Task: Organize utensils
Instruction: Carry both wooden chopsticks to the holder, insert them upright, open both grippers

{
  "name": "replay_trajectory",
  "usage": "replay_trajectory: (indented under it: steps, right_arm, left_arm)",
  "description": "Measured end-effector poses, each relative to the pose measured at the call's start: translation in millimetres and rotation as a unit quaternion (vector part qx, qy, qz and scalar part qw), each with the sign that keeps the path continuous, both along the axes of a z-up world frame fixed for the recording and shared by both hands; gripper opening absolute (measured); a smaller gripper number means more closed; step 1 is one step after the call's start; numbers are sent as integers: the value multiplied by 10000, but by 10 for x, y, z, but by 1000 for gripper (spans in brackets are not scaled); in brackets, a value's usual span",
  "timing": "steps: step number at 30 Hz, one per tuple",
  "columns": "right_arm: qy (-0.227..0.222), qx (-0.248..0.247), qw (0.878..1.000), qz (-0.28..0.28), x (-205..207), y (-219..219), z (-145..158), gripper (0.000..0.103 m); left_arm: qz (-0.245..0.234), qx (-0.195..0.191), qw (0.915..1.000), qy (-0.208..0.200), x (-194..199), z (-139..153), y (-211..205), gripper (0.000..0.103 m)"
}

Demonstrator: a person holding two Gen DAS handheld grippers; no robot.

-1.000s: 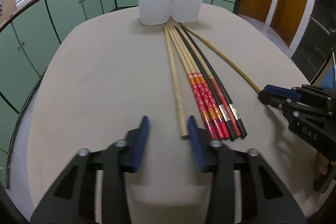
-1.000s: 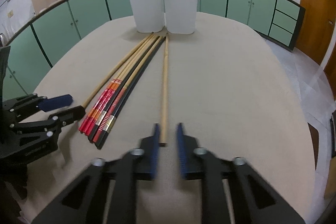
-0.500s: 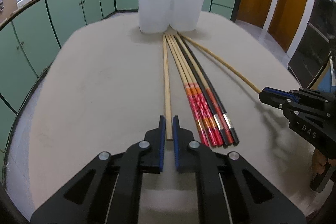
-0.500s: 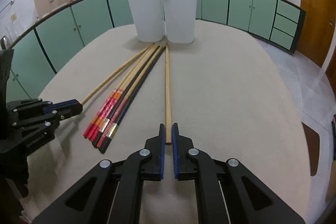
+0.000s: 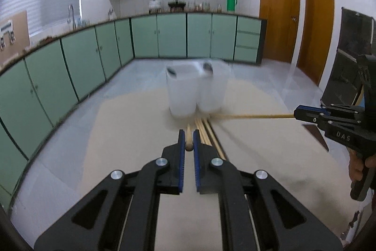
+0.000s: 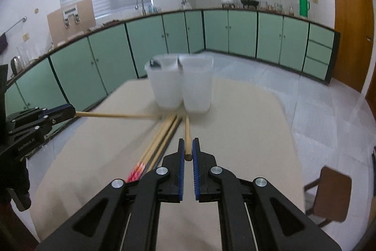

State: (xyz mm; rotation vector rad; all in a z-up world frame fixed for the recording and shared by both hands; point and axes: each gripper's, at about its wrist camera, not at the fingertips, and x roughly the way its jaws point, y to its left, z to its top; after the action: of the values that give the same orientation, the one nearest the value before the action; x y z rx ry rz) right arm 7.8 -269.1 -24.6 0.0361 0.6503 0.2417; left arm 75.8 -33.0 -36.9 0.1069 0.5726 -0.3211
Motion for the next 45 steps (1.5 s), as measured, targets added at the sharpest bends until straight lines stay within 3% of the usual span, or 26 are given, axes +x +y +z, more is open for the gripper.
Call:
replay_trajectory:
  steps: [18,28,34,45]
  right_arm:
    - [-603,-52,9966,560,474,-174,1191,6]
    - [-1297,-40,9893,661,772,-156,1984,6]
    - [-1280,-154,9902,541,1132,-91,1998,6]
    - [-677,-284,9962,463,1767,44,1454,6]
  left_arm:
    - [-504,-405,9940,-883,270,896,-135,6]
    - [-534,-492,9800,-1854,575,1567,-360,6]
    - [-442,-442,9786,-1959,968,1631,-563,6]
    - [-231,-424,9890,-1397,1600,1109,-615,6]
